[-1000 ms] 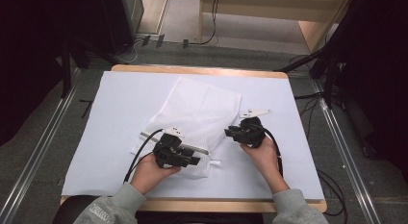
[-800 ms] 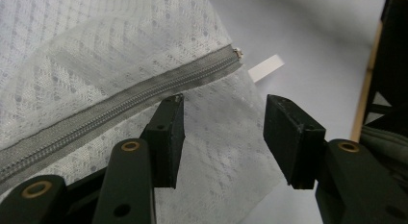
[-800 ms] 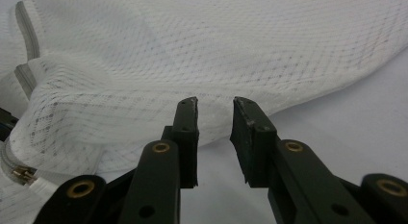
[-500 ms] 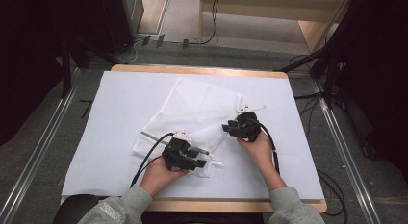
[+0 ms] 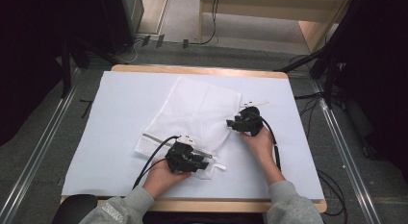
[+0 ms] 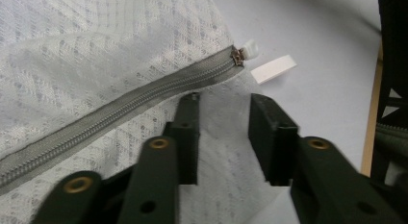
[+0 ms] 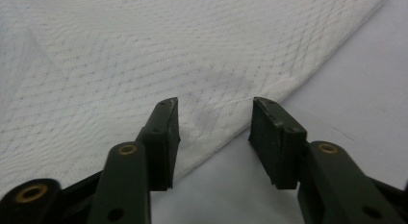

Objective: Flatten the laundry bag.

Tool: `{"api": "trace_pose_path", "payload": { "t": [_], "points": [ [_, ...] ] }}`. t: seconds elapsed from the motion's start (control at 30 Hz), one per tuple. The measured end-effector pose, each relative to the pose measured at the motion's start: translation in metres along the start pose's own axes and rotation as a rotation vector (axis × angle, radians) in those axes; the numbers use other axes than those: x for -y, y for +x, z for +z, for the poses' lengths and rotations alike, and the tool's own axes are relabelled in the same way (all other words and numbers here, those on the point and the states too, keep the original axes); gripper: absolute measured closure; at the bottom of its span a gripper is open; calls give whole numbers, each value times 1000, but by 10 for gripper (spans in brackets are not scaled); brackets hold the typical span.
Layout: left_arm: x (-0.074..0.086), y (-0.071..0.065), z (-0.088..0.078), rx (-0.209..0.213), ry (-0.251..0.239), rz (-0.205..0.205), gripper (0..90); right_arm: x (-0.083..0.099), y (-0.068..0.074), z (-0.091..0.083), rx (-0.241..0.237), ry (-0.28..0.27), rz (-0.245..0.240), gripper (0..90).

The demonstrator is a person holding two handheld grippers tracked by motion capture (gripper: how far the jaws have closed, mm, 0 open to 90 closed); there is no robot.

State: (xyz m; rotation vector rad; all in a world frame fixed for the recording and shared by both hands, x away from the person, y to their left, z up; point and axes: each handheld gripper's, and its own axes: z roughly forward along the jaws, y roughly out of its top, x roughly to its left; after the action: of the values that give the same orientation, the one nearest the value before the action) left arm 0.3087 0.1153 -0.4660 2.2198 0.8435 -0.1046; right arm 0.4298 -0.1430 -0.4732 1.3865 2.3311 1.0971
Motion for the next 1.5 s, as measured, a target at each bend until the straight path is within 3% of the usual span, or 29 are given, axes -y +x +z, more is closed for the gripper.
{"api": "trace_pose_path", "payload": {
  "t": [0.07,0.13,0.2,0.4,0.8,0.97,1.1,1.2,1.37,1.5],
  "points": [
    [0,0,0,-11,13,24,744,-1,3,2,4,2,-9,700],
    [1,2,2,8,18,31,870,-2,7,4,47,4,-45,848],
    [3,0,4,14,7,34,900,-3,7,6,23,7,-34,894],
    [4,5,3,50,1,1,900,-13,5,8,5,29,-26,900],
    [9,4,-1,34,-8,4,900,-29,4,19,27,0,-54,900],
    [6,5,-5,36,-4,-36,857,-31,8,32,40,2,-72,900],
    [-3,-4,-10,67,-53,-11,878,-34,8,32,33,3,-73,900],
    [-8,-14,-1,73,-52,17,884,-34,6,32,23,3,-60,900],
    [-5,-14,20,57,-1,10,881,-38,4,30,39,-14,-65,900],
    [-6,-13,26,83,-36,-13,879,-46,2,33,30,-17,-59,900]
  ]
}}
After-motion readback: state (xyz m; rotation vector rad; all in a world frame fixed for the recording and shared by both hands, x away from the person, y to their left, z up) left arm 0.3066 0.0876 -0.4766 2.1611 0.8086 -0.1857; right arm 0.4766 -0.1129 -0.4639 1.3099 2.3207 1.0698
